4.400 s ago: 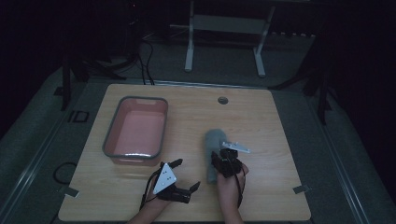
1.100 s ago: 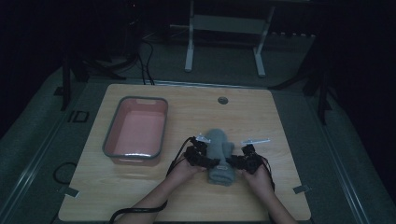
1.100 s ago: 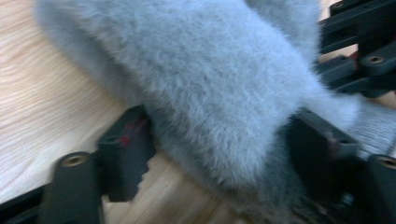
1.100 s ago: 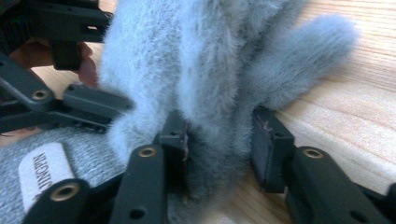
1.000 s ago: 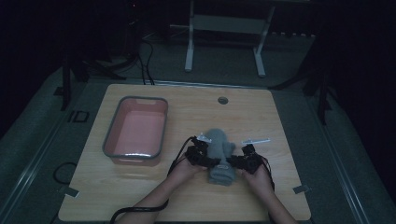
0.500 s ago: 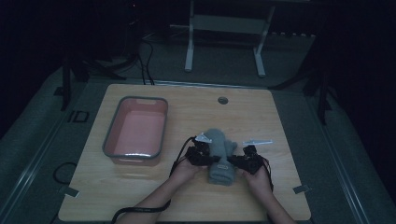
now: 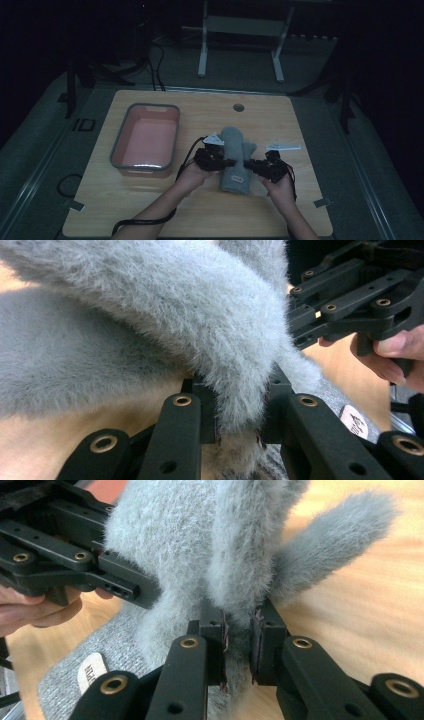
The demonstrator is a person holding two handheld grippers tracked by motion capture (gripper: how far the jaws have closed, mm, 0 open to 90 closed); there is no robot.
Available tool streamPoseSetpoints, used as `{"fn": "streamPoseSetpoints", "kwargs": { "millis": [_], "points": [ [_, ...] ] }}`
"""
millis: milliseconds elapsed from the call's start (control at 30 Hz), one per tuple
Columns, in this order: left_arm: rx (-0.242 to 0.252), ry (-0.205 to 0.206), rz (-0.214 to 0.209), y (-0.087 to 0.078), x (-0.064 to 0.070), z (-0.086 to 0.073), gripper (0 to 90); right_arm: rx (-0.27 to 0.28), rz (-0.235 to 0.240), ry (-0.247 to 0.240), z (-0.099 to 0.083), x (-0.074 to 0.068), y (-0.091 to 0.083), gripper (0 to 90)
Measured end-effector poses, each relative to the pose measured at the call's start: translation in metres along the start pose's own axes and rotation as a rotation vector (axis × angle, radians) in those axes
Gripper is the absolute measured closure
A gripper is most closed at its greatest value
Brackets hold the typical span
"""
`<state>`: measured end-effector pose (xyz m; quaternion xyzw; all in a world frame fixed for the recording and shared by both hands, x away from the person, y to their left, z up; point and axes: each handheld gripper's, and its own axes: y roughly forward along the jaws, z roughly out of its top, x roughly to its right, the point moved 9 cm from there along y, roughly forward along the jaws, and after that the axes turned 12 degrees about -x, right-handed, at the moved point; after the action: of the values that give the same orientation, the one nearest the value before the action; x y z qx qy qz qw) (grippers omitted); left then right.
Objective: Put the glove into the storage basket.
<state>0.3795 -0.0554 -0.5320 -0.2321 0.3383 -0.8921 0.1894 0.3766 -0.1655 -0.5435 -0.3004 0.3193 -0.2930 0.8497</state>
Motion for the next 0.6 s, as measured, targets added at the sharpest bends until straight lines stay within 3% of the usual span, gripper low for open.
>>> {"fn": "streamPoseSetpoints", "kwargs": {
  "millis": [100,267,600],
  "points": [
    [0.016,0.007,-0.011,-0.014,-0.002,0.007,76.6,0.023,0.008,-0.017,0.012,-0.008,-0.006,79.2],
    [0.023,0.027,0.013,-0.035,-0.009,0.015,76.6,0.052,0.005,-0.043,0.033,-0.020,-0.009,79.3],
    [0.046,0.005,0.061,-0.085,-0.039,0.019,76.5,0.063,0.034,-0.089,0.081,-0.050,0.007,79.5]
  ]
}}
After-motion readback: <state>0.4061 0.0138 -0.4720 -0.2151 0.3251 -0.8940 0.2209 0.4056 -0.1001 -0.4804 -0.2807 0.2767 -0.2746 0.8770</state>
